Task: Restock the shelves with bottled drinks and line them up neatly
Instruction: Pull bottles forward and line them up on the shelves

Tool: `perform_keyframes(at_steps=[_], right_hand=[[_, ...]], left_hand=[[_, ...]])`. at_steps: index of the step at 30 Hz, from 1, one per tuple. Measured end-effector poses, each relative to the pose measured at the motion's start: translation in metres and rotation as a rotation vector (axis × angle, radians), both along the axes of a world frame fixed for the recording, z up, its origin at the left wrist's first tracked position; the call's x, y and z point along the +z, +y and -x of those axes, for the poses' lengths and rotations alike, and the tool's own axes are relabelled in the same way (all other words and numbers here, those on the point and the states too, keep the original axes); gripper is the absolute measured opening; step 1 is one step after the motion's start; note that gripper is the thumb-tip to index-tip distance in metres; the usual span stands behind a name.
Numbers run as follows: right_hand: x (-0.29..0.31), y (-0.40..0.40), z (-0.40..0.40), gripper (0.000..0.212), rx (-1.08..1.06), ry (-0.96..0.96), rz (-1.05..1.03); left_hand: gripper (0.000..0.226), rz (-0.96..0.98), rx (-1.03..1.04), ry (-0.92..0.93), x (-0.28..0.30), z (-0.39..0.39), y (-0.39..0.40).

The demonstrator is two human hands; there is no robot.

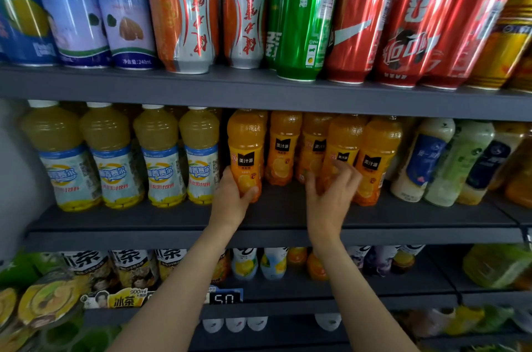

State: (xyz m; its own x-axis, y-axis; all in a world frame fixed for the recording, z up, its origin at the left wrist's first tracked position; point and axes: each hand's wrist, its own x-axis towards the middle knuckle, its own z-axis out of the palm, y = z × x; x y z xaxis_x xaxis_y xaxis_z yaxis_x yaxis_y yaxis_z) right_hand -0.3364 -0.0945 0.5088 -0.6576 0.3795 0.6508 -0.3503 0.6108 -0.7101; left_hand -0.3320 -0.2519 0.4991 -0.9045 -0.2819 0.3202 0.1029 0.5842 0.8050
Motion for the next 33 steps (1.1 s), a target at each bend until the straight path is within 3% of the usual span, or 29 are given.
perform_keyframes(at_steps=[4, 9, 16, 23, 28, 33], right_hand=[[-0.004, 0.023, 0.007, 0.072, -0.099, -0.295, 0.039], [-0.001, 0.022, 0.017, 0.068, -0.219, -0.460, -0.067], [0.000, 0.017, 0.013, 0.058, -0.203, -0.414, 0.030], [-0.009, -0.011, -0.009, 0.064, 0.200, -0.291, -0.086], [-0.003, -0.026, -0.004, 0.073, 0.071, -0.362, -0.211], [-0.004, -0.027, -0.002, 0.082, 0.030, -0.414, -0.192]], left_hand=[[0.060, -0.015, 0.020, -0.016, 0.003, 0.001, 0.003], [0.068, -0.011, 0.081, -0.047, -0.006, -0.007, 0.011], [0.070, 0.022, 0.092, -0.069, -0.013, -0.003, 0.007], [0.072, 0.052, 0.111, -0.040, -0.017, -0.005, 0.007], [0.070, 0.035, 0.091, -0.012, -0.017, -0.004, 0.004], [0.067, 0.055, 0.085, 0.003, -0.018, -0.005, 0.005]])
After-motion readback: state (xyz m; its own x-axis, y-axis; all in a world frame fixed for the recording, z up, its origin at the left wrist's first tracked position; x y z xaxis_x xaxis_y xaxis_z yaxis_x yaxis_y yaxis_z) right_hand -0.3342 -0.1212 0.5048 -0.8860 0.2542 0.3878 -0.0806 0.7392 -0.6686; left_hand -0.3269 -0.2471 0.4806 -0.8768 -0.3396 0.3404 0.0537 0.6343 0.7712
